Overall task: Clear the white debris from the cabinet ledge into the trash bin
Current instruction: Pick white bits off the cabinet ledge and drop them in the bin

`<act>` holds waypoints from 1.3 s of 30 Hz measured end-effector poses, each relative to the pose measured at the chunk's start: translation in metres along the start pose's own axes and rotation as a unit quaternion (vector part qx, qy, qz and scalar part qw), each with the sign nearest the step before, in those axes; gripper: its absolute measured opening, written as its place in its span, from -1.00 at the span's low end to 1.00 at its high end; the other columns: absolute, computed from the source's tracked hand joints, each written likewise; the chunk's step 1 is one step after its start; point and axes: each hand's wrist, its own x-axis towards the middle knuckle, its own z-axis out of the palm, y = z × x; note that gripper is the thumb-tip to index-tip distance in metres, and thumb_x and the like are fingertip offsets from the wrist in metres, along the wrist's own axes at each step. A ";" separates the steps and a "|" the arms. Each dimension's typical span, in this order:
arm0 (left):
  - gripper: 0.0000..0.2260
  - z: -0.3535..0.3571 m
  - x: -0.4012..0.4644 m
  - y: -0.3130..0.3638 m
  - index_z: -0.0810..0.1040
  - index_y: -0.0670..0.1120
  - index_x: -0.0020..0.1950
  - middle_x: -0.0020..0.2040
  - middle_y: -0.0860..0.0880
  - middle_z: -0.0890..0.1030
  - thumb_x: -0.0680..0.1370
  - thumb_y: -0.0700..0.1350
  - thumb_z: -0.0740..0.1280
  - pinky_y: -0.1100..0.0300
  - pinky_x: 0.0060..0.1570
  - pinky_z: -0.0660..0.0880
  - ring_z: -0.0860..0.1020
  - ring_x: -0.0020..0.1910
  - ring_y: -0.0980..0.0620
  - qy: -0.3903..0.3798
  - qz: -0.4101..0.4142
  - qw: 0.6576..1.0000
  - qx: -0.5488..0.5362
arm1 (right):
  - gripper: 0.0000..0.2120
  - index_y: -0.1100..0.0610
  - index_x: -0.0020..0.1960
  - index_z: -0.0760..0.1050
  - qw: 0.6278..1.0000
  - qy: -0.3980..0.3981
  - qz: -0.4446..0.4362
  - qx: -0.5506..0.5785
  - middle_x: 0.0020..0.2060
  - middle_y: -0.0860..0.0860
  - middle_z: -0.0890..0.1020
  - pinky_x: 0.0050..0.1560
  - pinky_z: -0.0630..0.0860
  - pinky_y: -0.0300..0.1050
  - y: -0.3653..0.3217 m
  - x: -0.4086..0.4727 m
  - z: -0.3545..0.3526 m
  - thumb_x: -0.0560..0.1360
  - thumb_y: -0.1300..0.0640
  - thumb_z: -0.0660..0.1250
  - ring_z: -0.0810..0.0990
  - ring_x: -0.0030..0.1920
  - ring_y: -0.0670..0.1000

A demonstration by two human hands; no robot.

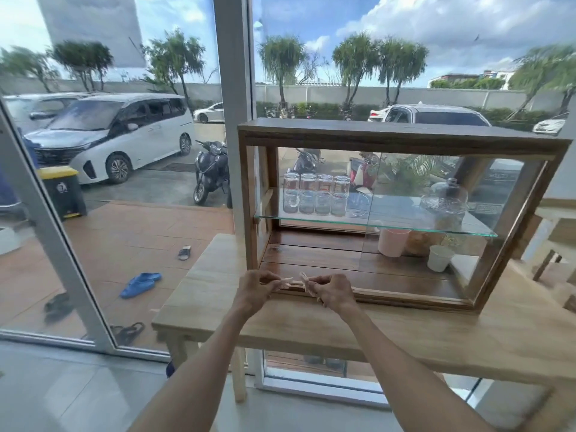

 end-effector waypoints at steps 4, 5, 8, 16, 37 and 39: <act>-0.96 -0.025 -0.024 -0.008 0.72 -0.12 -0.09 -0.30 -0.01 0.68 0.47 -0.21 0.50 0.25 -0.47 0.49 0.50 -0.57 0.13 0.020 -0.031 0.999 0.008 | -0.86 0.19 -0.10 0.71 0.999 -0.044 0.000 -0.009 -0.35 0.11 0.65 -0.58 0.35 -0.27 -0.009 -0.006 0.024 0.42 0.13 0.53 0.42 -0.53 -0.07; -0.94 -0.031 -0.030 -0.010 0.72 -0.14 -0.08 -0.27 -0.03 0.69 0.47 -0.20 0.50 0.25 -0.47 0.49 0.50 -0.57 0.12 0.032 -0.044 0.999 0.007 | -0.87 0.19 -0.10 0.71 0.998 -0.059 0.000 -0.008 -0.35 0.11 0.64 -0.57 0.35 -0.25 -0.012 -0.009 0.030 0.42 0.13 0.54 0.42 -0.54 -0.06; -0.89 -0.047 -0.054 -0.015 0.72 -0.15 -0.02 -0.24 -0.03 0.70 0.47 -0.17 0.50 0.26 -0.48 0.50 0.51 -0.55 0.13 0.075 -0.074 0.994 -0.001 | -0.94 0.12 -0.18 0.70 0.992 -0.122 -0.013 -0.015 -0.42 0.04 0.62 -0.56 0.34 -0.22 -0.019 -0.020 0.049 0.42 0.13 0.54 0.40 -0.57 -0.08; -0.90 -0.084 -0.157 -0.046 0.74 -0.06 -0.09 -0.24 0.03 0.72 0.44 -0.07 0.52 0.22 -0.35 0.55 0.56 -0.41 0.18 0.195 -0.209 0.958 -0.024 | -0.87 0.16 -0.06 0.73 0.961 -0.268 -0.055 -0.048 -0.37 -0.01 0.68 -0.49 0.46 -0.31 -0.015 -0.072 0.115 0.42 0.14 0.52 0.51 -0.50 -0.17; -0.90 -0.052 -0.375 -0.211 0.68 -0.03 -0.26 -0.35 0.01 0.68 0.46 -0.12 0.50 0.18 -0.45 0.47 0.46 -0.55 0.02 0.300 -0.486 0.817 -0.078 | -0.96 0.01 -0.18 0.74 0.879 -0.453 0.059 -0.140 -0.32 -0.08 0.72 -0.30 0.50 -0.26 0.148 -0.197 0.261 0.42 0.09 0.50 0.54 -0.46 -0.21; -0.91 -0.045 -0.379 -0.231 0.68 -0.02 -0.24 -0.30 -0.03 0.69 0.47 -0.13 0.49 0.17 -0.45 0.48 0.48 -0.56 0.04 0.292 -0.503 0.809 -0.082 | -0.94 0.02 -0.14 0.74 0.877 -0.450 0.077 -0.150 -0.35 -0.11 0.70 -0.32 0.48 -0.30 0.164 -0.197 0.268 0.42 0.12 0.49 0.51 -0.51 -0.25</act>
